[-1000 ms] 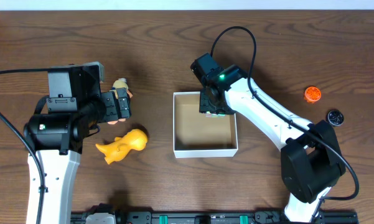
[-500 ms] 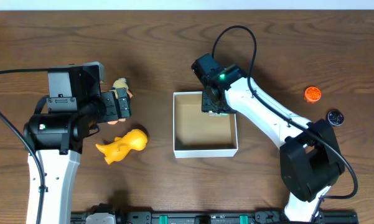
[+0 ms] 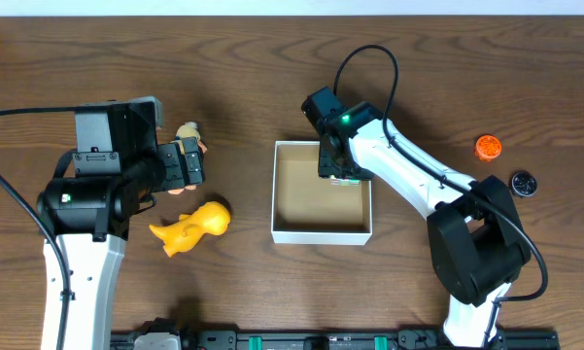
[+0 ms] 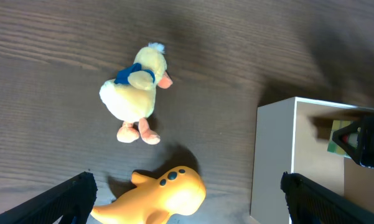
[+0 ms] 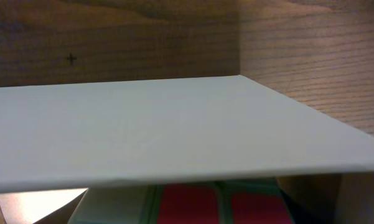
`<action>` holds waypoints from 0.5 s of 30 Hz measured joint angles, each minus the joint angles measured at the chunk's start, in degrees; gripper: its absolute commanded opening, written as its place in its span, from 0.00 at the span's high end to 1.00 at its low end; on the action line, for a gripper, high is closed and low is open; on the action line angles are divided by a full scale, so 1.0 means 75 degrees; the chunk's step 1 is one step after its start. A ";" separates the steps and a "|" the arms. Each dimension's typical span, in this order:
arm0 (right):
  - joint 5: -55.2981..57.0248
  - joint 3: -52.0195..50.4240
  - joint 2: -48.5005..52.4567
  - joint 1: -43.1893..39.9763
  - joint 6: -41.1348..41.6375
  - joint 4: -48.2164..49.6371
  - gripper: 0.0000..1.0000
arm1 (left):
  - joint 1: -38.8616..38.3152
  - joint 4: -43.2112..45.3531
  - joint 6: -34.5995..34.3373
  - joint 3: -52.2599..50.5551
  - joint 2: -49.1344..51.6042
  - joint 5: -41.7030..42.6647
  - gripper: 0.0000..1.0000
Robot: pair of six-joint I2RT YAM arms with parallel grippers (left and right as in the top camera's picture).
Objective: Pack container
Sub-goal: 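Lower the cube into the box and open the right gripper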
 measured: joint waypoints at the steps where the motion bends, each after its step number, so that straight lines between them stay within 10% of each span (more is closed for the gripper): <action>1: 0.0000 0.0000 0.0000 0.0000 0.0000 -0.0003 0.48 | 0.0000 0.0000 0.0000 0.0000 0.0000 0.0000 0.02; 15: -0.0003 0.0000 0.0000 0.0000 -0.0085 0.0015 0.23 | 0.0000 0.0000 0.0000 0.0000 0.0000 0.0000 0.02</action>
